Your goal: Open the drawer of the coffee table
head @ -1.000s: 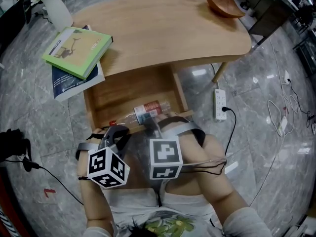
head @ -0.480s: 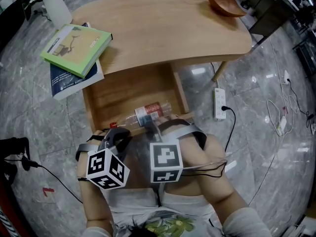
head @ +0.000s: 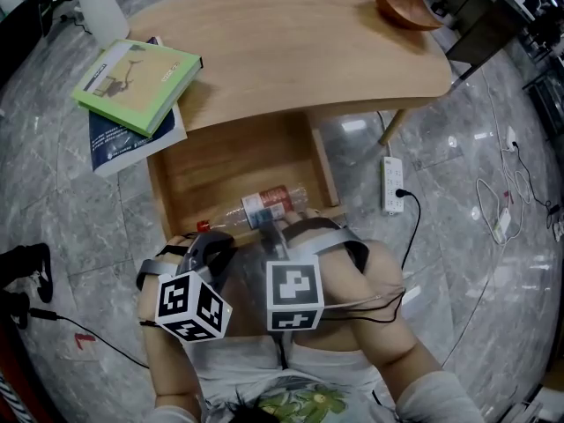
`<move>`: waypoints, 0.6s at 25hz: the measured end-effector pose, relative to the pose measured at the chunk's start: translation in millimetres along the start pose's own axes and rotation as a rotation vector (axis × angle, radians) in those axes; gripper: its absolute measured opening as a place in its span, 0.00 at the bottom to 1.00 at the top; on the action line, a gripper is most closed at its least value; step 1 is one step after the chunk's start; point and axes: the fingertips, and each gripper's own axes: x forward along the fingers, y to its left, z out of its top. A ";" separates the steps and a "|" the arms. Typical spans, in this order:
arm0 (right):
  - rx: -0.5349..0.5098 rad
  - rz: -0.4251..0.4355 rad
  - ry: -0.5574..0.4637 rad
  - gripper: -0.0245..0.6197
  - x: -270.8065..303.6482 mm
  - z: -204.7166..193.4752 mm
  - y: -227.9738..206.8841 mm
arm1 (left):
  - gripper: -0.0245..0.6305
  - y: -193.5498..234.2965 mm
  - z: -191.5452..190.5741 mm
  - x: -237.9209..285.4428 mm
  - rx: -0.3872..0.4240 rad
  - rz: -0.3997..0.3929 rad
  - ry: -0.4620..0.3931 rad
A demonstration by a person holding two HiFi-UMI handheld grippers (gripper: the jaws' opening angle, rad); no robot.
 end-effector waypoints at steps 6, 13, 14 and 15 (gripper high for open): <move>-0.036 -0.057 0.024 0.15 -3.0 0.7 0.3 | 0.14 0.5 0.8 -1.8 -0.044 0.066 -0.079; 0.030 -0.060 -0.110 0.12 -17.3 16.9 3.1 | 0.15 0.8 3.3 -10.1 -0.032 0.158 -0.181; 0.052 -0.057 -0.130 0.12 -18.7 18.8 2.5 | 0.15 0.7 3.3 -10.4 -0.034 0.158 -0.185; 0.079 -0.050 -0.152 0.10 -20.3 20.7 2.0 | 0.15 0.6 3.4 -11.0 -0.038 0.154 -0.191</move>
